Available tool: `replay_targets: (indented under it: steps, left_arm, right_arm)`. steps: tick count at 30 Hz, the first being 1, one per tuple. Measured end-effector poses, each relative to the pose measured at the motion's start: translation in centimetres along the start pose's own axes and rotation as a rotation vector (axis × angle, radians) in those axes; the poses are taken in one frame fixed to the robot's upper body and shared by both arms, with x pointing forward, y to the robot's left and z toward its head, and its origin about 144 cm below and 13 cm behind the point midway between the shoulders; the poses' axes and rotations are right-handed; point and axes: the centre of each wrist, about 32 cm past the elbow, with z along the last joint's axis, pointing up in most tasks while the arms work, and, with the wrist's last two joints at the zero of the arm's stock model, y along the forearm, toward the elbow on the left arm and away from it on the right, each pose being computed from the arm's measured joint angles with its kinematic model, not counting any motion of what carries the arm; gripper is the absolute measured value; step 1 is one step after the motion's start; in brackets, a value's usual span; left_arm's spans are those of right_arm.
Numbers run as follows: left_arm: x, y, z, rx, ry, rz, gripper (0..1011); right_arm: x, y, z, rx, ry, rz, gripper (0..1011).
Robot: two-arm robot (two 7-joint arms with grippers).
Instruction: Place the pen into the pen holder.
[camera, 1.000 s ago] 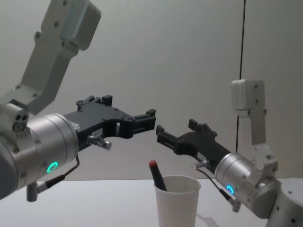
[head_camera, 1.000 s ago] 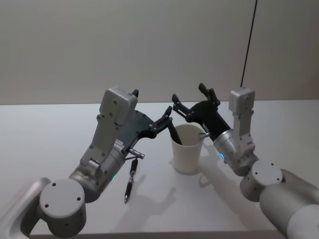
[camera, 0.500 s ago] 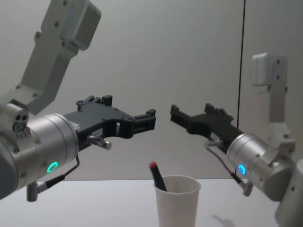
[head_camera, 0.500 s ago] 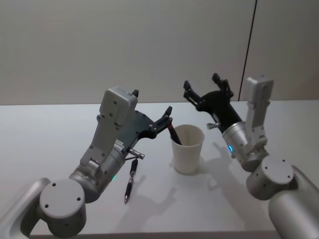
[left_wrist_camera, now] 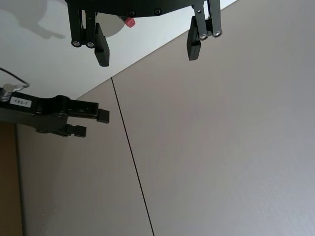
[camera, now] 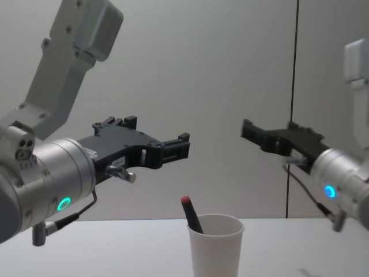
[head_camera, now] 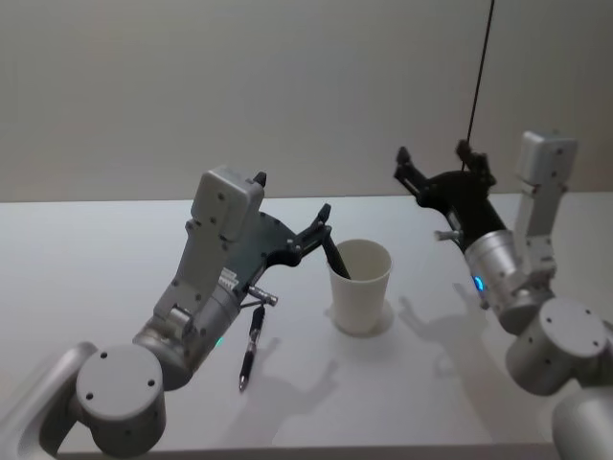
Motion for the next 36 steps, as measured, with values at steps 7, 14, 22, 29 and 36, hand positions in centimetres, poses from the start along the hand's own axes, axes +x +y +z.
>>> replay_targets:
  steps: [7, 14, 22, 29, 36]
  left_arm:
    - [0.0, 0.0, 0.0, 0.000, 0.000, 0.000, 1004]
    - [0.0, 0.0, 0.0, 0.000, 0.000, 0.000, 1004]
    - [0.0, 0.0, 0.0, 0.000, 0.000, 0.000, 1004]
    - [0.0, 0.0, 0.0, 0.000, 0.000, 0.000, 1004]
    - [0.0, 0.0, 0.0, 0.000, 0.000, 0.000, 1004]
  right_arm:
    - [0.5, -1.7, 0.8, -0.033, 0.000, -0.065, 1002]
    - [1.4, -4.1, 1.6, -0.065, 0.001, -0.137, 1002]
    - [2.0, -6.2, 2.1, -0.092, 0.003, -0.187, 1002]
    - [2.4, -7.6, 2.3, -0.116, 0.003, -0.222, 1002]
    - [2.6, -8.4, 2.5, -0.129, 0.001, -0.240, 1002]
